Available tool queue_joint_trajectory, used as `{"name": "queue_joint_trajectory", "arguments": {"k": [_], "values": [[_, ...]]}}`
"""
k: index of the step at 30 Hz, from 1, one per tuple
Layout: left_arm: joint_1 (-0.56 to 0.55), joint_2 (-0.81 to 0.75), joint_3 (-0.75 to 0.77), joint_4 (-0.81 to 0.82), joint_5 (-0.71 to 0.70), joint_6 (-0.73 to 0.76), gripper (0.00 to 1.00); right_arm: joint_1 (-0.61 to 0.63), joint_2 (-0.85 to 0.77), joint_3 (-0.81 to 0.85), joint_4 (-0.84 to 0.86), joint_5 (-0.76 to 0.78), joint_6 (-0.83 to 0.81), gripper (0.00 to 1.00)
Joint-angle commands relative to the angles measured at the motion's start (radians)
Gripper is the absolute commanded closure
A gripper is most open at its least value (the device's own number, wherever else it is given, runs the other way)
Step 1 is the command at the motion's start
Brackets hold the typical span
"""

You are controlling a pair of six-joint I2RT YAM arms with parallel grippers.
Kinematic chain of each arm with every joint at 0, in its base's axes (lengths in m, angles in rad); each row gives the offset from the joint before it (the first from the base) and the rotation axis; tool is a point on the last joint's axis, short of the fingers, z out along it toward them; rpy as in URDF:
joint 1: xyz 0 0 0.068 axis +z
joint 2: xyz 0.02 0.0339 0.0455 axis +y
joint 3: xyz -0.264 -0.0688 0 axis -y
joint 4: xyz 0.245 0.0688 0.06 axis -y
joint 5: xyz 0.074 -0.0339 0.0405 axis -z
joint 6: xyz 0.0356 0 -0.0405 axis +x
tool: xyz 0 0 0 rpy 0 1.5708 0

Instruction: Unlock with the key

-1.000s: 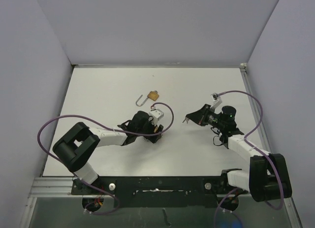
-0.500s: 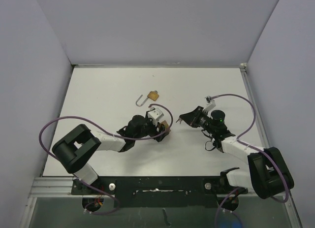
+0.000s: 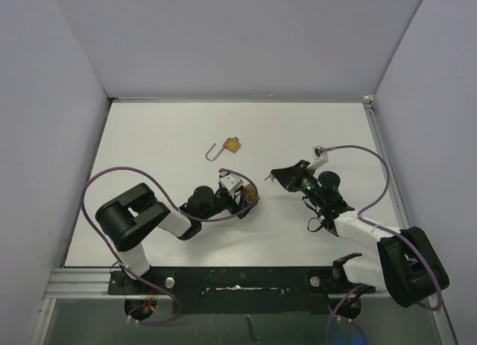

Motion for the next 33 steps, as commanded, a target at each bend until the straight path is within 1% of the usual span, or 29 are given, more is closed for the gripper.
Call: {"name": "queue_joint_trajectory", "arguments": {"k": [1, 4, 9, 14, 26, 33], "values": [[-0.029, 0.002, 0.001, 0.332, -0.02, 0.023, 1.0, 0.036, -0.042, -0.012, 0.098, 0.063, 0.0, 1.0], [-0.04, 0.015, -0.015, 0.394, -0.051, 0.035, 1.0, 0.066, -0.051, -0.019, 0.107, 0.107, -0.014, 1.0], [-0.064, 0.013, -0.017, 0.396, -0.079, 0.073, 1.0, 0.111, -0.067, -0.048, 0.147, 0.182, -0.037, 1.0], [-0.076, -0.004, -0.024, 0.396, -0.096, 0.095, 1.0, 0.139, -0.102, -0.06, 0.123, 0.23, -0.051, 1.0], [-0.075, -0.029, -0.029, 0.396, -0.123, 0.135, 1.0, 0.158, -0.159, -0.097, 0.099, 0.271, -0.037, 1.0], [-0.075, -0.034, -0.021, 0.396, -0.118, 0.134, 1.0, 0.167, -0.175, -0.102, 0.097, 0.273, -0.039, 1.0]]}}
